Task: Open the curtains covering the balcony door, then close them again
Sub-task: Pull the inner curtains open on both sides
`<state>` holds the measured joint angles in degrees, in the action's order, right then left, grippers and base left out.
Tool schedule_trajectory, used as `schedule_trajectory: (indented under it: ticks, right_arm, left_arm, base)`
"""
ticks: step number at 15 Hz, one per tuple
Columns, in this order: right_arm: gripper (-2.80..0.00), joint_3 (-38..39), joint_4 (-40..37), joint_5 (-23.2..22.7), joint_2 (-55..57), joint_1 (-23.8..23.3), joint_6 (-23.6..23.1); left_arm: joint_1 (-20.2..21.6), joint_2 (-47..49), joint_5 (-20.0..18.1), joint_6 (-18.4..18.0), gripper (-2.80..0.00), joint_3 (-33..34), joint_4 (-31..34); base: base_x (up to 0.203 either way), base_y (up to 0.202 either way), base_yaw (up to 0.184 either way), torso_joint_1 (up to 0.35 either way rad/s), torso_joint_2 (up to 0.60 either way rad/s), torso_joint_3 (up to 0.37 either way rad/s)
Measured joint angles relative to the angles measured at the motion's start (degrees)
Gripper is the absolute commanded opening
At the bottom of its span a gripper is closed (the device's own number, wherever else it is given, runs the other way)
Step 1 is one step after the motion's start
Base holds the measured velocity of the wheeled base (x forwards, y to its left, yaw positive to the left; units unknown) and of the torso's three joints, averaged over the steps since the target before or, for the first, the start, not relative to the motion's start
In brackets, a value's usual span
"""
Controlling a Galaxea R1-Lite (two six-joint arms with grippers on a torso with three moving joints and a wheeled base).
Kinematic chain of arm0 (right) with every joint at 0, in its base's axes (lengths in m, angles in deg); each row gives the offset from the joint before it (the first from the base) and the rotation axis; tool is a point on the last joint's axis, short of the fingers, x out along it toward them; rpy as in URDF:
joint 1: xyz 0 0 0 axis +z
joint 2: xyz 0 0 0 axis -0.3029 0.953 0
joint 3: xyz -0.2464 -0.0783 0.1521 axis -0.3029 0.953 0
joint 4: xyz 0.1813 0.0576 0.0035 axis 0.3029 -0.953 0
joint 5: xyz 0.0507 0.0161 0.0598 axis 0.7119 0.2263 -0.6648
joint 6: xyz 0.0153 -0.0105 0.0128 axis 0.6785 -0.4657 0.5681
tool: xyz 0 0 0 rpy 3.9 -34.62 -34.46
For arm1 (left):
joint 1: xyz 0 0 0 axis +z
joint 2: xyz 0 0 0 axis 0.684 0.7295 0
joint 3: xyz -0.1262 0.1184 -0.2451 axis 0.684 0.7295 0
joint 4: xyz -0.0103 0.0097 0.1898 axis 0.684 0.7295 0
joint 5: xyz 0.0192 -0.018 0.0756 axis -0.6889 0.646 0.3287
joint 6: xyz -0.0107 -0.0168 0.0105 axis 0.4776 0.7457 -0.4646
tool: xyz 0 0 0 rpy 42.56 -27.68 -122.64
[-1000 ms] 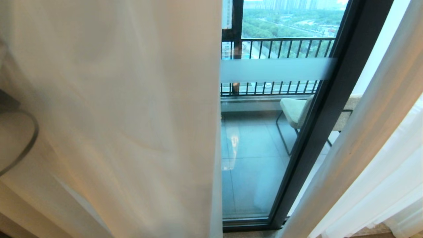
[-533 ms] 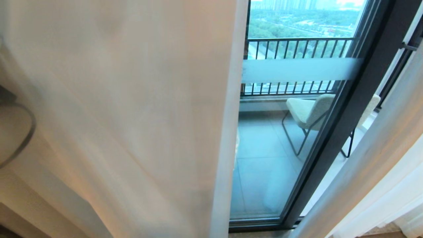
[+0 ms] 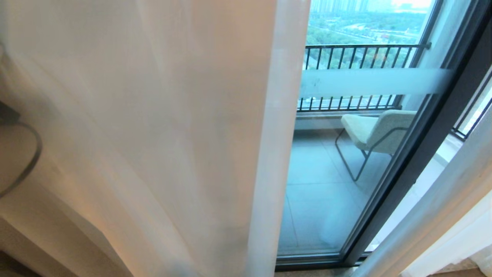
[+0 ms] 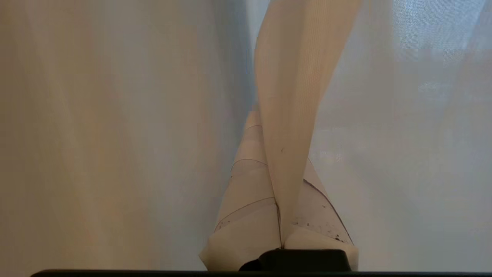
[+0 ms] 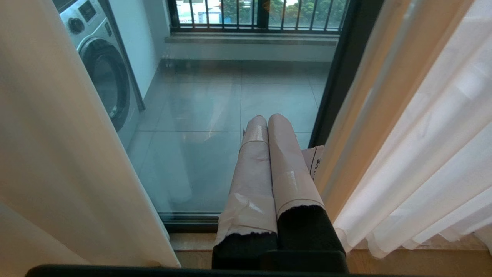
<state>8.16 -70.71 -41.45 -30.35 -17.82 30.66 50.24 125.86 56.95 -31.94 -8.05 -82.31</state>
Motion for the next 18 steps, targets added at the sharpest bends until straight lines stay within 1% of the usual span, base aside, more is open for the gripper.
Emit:
schedule_trajectory:
  ticks: [4, 13, 18]
  right_arm:
    - [-2.80, 0.00, -0.02, 0.03, -0.01, 0.05, 0.00]
    - [-2.80, 0.00, 0.00, 0.02, -0.04, 0.11, 0.02]
    - [-2.80, 0.00, -0.02, 0.02, -0.09, 0.09, 0.02]
  left_arm:
    - [0.02, -0.11, 0.00, 0.01, -2.80, 0.33, 0.06]
    - [-0.01, -0.63, -0.02, 0.91, -2.80, -2.22, 8.35]
    - [-0.44, -1.67, 0.72, 0.25, -2.80, -3.39, 10.62]
  base:
    - [0.000, 0.000, 0.000, 0.000, 0.00, 0.000]
    - [0.000, 0.000, 0.000, 0.000, 0.00, 0.000]
    - [0.000, 0.000, 0.000, 0.000, 0.00, 0.000]
